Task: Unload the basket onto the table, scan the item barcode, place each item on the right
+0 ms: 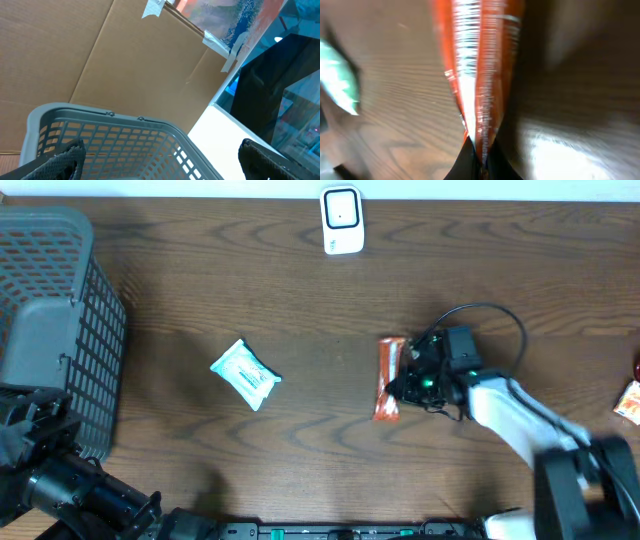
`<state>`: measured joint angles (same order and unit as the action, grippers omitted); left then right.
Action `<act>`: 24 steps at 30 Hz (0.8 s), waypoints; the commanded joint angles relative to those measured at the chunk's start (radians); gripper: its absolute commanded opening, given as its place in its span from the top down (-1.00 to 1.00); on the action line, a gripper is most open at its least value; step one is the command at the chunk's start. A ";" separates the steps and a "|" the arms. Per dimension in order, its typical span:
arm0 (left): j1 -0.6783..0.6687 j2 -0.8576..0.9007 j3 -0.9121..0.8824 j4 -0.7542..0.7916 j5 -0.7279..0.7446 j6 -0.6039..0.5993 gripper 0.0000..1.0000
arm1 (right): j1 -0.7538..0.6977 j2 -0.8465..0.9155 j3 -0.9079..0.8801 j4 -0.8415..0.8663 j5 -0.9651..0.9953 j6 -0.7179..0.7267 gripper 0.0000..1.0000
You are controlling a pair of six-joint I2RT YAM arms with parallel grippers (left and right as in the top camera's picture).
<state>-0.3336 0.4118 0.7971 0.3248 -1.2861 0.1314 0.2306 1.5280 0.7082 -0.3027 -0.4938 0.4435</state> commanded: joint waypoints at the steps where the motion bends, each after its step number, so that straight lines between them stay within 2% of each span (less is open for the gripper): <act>1: 0.005 -0.007 0.007 0.005 -0.010 0.006 -0.96 | 0.000 -0.178 0.003 -0.006 0.021 -0.041 0.98; 6: 0.005 -0.007 0.007 0.005 -0.010 0.006 -0.96 | 0.004 -0.407 0.003 -0.063 -0.029 -0.068 0.97; 12: 0.005 -0.007 0.007 0.005 -0.010 0.006 -0.95 | 0.012 -0.584 0.003 -0.135 -0.033 -0.122 0.97; 24: 0.005 -0.007 0.007 0.005 -0.010 0.006 -0.96 | 0.055 -0.645 0.003 -0.184 -0.026 -0.175 0.97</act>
<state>-0.3340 0.4118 0.7971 0.3244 -1.2861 0.1314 0.2604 0.8898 0.7086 -0.4873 -0.5156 0.3126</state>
